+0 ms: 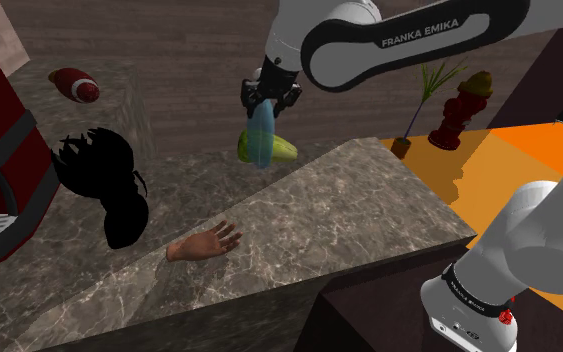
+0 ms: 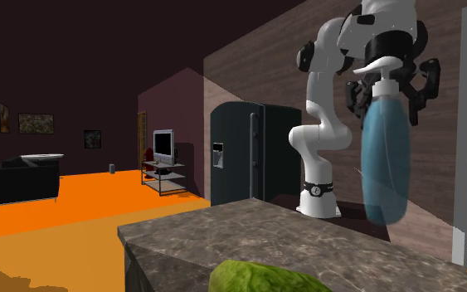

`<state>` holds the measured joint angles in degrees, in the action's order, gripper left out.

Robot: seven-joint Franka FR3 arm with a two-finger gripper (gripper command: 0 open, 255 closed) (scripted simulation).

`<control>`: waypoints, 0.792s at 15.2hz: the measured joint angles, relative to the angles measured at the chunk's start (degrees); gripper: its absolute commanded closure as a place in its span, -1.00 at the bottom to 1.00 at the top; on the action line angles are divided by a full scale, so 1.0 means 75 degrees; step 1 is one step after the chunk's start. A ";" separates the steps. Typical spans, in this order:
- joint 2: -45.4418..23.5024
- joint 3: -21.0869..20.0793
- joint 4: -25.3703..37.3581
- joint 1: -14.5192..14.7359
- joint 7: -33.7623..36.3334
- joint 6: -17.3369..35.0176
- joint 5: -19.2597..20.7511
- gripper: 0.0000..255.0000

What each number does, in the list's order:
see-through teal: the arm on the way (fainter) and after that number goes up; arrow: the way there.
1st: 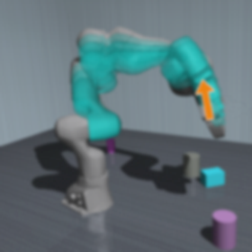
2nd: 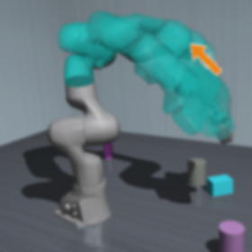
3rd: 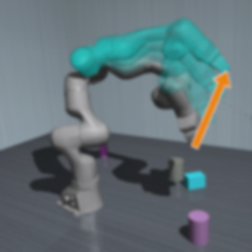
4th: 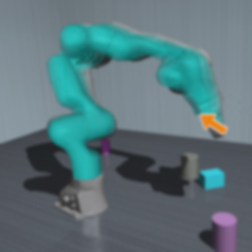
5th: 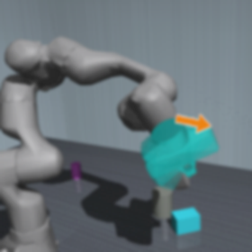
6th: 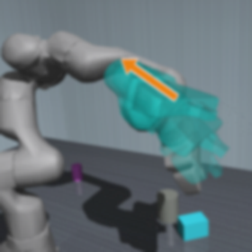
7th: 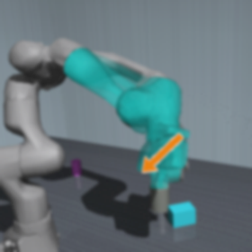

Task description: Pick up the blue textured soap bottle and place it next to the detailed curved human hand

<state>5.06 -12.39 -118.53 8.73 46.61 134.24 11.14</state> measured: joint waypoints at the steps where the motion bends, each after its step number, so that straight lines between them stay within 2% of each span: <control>1: -0.0029 -0.0001 -0.0072 -0.0003 0.0028 0.0099 0.0026 1.00; 12: -0.0414 -0.0008 -0.0762 -0.0046 0.0403 0.1137 0.0397 1.00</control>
<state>1.96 -12.45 -124.24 8.39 49.64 142.76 14.12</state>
